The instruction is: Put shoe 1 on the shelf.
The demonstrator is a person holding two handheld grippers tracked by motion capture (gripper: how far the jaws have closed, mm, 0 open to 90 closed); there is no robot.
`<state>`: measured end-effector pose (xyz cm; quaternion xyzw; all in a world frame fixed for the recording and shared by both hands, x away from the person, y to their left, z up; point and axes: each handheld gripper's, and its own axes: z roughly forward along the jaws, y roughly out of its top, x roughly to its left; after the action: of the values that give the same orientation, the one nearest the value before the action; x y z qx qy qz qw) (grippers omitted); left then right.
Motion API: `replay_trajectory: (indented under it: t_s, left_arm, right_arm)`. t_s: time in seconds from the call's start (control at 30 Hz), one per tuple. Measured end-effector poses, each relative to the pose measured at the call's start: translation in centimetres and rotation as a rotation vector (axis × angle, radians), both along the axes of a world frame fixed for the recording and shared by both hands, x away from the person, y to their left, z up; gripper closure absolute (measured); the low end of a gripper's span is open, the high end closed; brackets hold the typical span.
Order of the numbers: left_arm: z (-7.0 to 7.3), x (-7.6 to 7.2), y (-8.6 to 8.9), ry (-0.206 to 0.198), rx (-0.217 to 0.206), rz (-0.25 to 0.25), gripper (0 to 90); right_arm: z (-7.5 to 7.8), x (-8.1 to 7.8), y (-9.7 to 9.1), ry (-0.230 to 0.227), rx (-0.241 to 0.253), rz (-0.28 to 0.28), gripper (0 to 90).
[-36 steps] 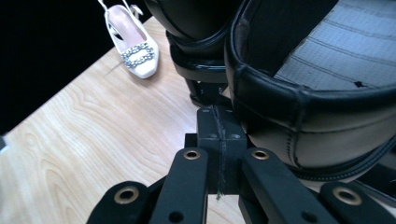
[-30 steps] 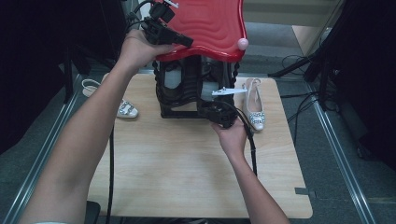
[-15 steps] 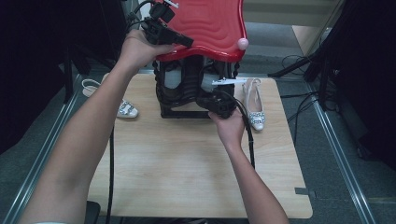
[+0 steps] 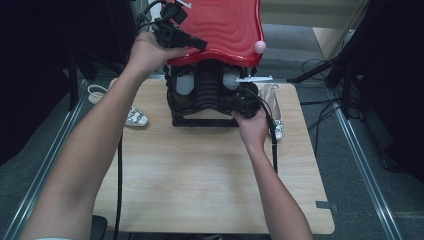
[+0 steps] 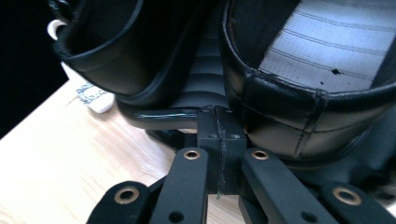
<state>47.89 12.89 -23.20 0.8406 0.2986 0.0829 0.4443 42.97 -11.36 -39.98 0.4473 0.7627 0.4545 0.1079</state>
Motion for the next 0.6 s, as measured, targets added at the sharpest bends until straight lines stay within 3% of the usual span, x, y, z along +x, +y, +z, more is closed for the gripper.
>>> replay_trajectory:
  t_s: [0.27,0.4,0.47,0.6]
  left_arm:
    - [0.0,0.0,0.0,0.001,0.002,0.0,89.8]
    - [0.1,0.0,0.0,0.013,0.0,0.006,88.8]
    - [0.1,0.0,0.0,0.018,0.002,0.012,86.9]
    - [0.2,-0.3,0.2,0.031,-0.006,0.028,84.4]
  right_arm:
    - [-0.9,0.1,-0.8,0.014,-0.011,-0.016,90.0]
    - [-0.9,-0.8,-1.2,0.017,0.018,0.011,90.0]
    - [-1.0,-1.4,-1.2,0.001,0.004,0.027,90.0]
    - [-1.2,-2.4,-1.8,0.003,0.045,0.049,87.9]
